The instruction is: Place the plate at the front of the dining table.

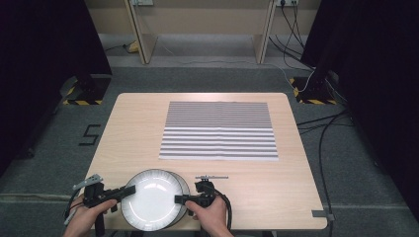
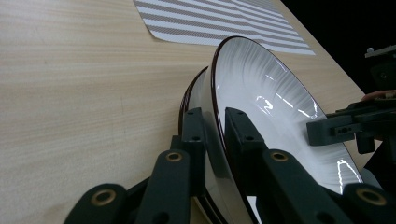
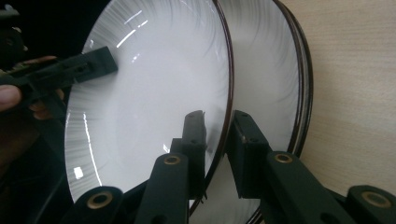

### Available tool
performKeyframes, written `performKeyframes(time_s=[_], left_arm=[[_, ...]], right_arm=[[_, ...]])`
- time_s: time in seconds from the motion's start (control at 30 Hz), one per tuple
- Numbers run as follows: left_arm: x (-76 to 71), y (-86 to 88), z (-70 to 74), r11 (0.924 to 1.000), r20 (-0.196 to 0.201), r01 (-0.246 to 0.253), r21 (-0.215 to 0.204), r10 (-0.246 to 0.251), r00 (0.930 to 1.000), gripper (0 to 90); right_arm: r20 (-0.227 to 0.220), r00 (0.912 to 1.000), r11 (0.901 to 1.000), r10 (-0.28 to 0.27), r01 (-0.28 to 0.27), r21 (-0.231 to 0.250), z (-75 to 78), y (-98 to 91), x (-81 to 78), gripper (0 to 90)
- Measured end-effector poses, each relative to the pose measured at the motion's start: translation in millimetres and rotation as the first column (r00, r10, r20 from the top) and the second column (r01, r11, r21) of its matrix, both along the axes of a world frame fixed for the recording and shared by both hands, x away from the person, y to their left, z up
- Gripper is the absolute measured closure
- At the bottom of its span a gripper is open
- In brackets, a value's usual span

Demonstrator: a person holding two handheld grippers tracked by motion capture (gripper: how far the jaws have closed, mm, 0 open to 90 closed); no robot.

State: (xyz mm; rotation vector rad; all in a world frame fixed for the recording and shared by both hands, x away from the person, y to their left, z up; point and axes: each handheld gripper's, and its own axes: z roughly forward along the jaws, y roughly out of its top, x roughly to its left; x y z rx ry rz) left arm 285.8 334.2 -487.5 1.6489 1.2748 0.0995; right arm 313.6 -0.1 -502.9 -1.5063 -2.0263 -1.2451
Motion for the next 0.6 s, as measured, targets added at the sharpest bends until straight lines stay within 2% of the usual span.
performKeyframes(time_s=[0.13,0.27,0.37,0.6], left_arm=[[0.9,-5.5,-1.1,0.9999,0.008,0.011,0.007,-0.011,0.9999,78.0],[2.0,-11.6,0.7,0.9980,0.022,0.043,0.045,-0.045,0.9988,78.2],[3.6,-13.5,2.8,0.9961,0.018,0.062,0.063,-0.063,0.9979,78.6],[3.8,-13.3,6.8,0.9958,0.010,0.059,0.071,-0.059,0.9982,80.4]], right_arm=[[0.031,0.9992,0.9995,-0.023,0.023,-0.019,4.1,-3.1,5.3,80.7],[0.102,0.9927,0.9972,-0.064,0.068,-0.030,11.5,-10.0,11.0,84.2],[0.147,0.9874,0.9958,-0.058,0.068,-0.061,17.9,-11.7,13.1,84.8],[0.207,0.9772,0.9953,-0.047,0.064,-0.073,21.6,-11.0,11.1,84.8]])
